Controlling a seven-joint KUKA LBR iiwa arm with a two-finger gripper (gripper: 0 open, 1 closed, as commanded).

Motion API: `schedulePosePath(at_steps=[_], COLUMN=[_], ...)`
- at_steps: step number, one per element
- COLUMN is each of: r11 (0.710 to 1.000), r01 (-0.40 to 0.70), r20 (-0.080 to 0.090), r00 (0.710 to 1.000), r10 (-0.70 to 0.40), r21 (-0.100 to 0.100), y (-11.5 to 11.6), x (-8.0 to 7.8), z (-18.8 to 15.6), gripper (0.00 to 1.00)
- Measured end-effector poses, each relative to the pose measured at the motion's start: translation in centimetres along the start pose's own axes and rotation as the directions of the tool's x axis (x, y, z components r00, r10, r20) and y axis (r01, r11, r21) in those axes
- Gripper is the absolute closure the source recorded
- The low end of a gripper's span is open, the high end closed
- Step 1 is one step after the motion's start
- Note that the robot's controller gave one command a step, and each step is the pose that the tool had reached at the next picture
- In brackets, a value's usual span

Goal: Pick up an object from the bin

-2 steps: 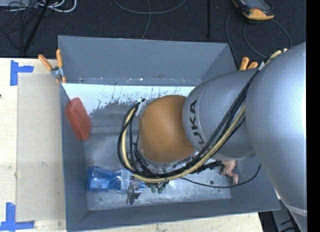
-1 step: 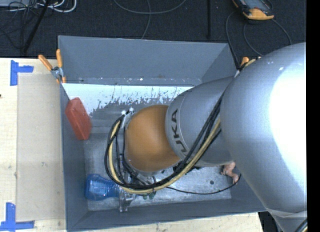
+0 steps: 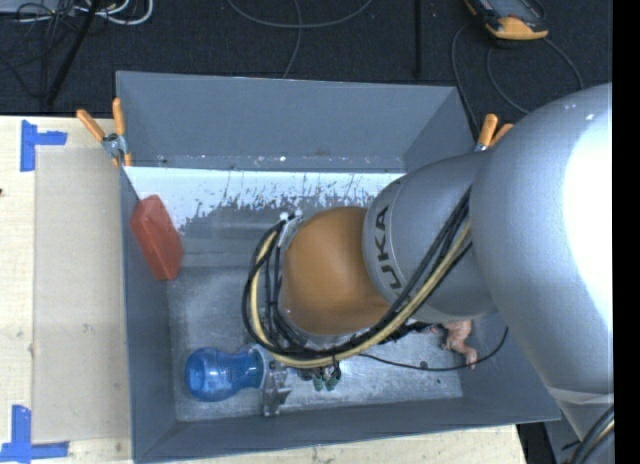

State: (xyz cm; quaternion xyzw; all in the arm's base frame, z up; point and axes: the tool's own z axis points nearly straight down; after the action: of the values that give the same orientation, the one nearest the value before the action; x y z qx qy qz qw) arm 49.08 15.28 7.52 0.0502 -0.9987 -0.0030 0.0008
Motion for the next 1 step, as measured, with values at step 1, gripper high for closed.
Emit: schedulePosePath(at_steps=[1], r11=[1.0], r01=[0.0], r20=[0.0], r00=[1.0], r10=[0.0], r21=[0.0], y=[0.0], x=[0.0], z=[0.0], gripper=[1.0])
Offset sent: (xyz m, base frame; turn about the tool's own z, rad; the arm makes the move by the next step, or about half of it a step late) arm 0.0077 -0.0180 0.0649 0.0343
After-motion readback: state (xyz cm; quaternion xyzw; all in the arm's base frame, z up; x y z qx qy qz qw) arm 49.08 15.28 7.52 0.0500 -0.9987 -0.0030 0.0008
